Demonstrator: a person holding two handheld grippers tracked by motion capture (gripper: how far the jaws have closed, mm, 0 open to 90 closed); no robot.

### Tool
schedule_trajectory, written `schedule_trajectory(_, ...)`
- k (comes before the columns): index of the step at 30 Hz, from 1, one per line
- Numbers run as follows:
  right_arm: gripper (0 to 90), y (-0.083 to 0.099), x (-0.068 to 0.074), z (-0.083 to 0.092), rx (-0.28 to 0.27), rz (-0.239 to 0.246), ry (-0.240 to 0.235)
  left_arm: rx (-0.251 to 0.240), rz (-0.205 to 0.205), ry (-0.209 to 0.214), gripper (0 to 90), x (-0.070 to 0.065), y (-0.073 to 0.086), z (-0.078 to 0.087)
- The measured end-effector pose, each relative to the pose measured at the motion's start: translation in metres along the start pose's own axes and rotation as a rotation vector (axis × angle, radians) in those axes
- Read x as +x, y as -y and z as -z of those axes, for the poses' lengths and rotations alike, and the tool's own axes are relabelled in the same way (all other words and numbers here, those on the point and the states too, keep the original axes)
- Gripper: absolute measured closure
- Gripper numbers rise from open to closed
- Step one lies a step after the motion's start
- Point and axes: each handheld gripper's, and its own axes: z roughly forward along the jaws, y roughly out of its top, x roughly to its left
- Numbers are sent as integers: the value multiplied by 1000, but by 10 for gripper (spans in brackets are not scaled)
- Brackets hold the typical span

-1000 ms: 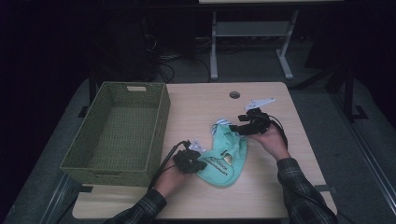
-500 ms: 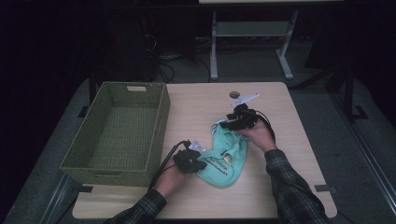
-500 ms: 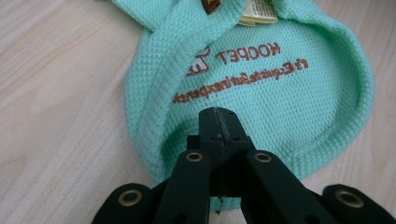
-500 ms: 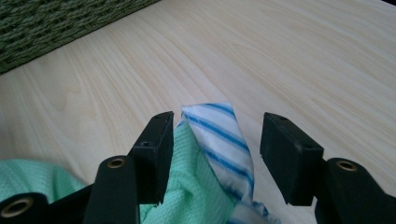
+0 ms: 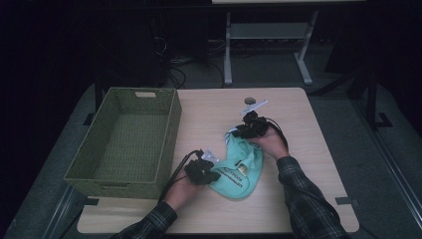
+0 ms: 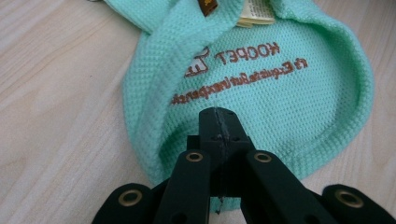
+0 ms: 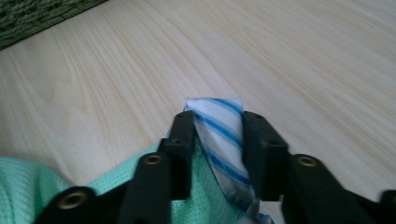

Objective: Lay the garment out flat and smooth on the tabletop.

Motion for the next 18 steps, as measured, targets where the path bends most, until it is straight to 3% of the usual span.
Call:
schedule_trajectory(5, 786, 1, -3, 3, -15, -6, 19, -2, 3, -2, 897, -1, 0, 0)
schedule_trajectory(12, 797, -3, -14, 14, -54, -33, 84, -2, 4, 0, 898, -1, 0, 0)
schedule_trajectory(18, 797, -2, -24, 13, -57, -57, 121, 3, 3, -7, 898, -2, 1, 1)
